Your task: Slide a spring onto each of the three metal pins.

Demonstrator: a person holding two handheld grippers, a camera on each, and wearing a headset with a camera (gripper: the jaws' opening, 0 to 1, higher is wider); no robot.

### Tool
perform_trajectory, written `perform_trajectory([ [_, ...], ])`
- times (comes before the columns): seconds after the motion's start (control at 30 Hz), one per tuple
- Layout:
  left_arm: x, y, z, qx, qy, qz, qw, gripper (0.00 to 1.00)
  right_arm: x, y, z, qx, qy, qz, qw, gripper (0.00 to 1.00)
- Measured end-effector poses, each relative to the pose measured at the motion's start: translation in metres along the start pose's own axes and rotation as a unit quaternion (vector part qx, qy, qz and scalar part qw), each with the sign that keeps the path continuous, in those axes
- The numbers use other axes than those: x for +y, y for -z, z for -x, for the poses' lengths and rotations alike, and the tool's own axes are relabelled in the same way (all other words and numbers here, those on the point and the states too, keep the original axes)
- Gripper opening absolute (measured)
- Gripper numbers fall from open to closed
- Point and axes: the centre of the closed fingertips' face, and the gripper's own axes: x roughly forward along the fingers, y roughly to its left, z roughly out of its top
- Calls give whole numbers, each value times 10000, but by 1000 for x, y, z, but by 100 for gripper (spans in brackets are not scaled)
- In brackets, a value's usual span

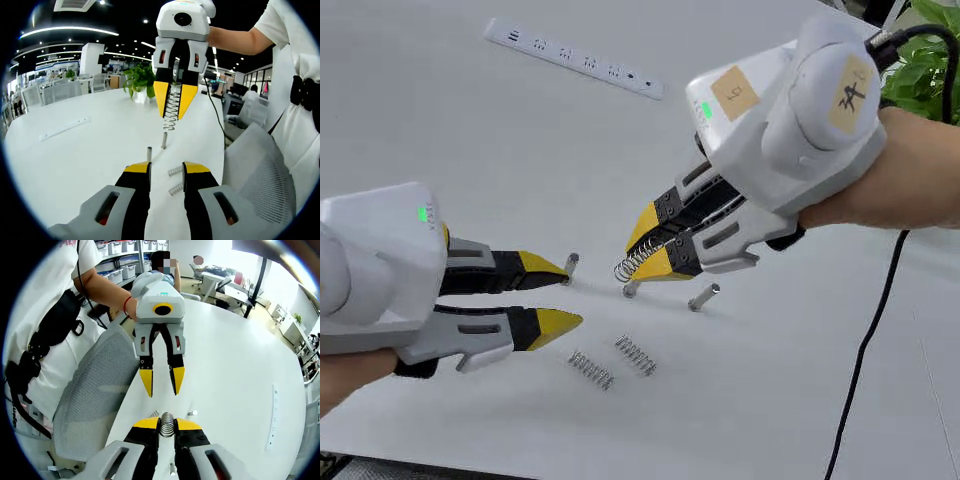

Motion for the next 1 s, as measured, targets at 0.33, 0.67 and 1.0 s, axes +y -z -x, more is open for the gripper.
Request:
perform_trajectory([
  [0.33,11,8,9,-24,-248,25,9997,36,-30,3,-11,197,197,-131,9995,7],
  [0.67,18,17,11,6,-311,10,9995,53,-51,9,-28,427,307,-296,9982,8],
  [1.0,18,25,9,22,-260,108,9996,66,-60,16,-55,560,169,-461,9972,8],
])
